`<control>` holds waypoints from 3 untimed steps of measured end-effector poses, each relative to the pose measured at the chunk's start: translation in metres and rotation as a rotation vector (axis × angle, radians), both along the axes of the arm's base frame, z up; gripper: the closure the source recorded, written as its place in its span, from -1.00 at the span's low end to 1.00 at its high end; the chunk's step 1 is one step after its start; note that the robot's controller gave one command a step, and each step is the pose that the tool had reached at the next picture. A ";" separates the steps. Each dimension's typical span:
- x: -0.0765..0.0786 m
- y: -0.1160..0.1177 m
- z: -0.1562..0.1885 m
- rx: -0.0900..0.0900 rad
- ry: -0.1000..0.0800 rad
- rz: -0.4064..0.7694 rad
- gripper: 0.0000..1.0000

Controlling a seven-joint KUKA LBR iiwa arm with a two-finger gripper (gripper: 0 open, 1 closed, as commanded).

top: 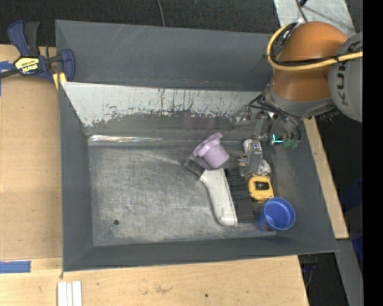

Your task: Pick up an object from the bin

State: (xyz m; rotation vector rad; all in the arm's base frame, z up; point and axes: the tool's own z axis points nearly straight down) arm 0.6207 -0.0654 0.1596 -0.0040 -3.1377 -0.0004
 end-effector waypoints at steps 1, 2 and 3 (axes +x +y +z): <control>0.002 0.000 0.004 -0.001 -0.008 0.001 -1.00; 0.004 0.003 -0.017 -0.001 -0.016 -0.090 -1.00; 0.002 0.038 -0.074 0.006 -0.037 -0.094 1.00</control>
Offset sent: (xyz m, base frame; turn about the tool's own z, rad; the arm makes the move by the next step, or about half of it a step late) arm 0.0001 0.0134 -0.0780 0.2688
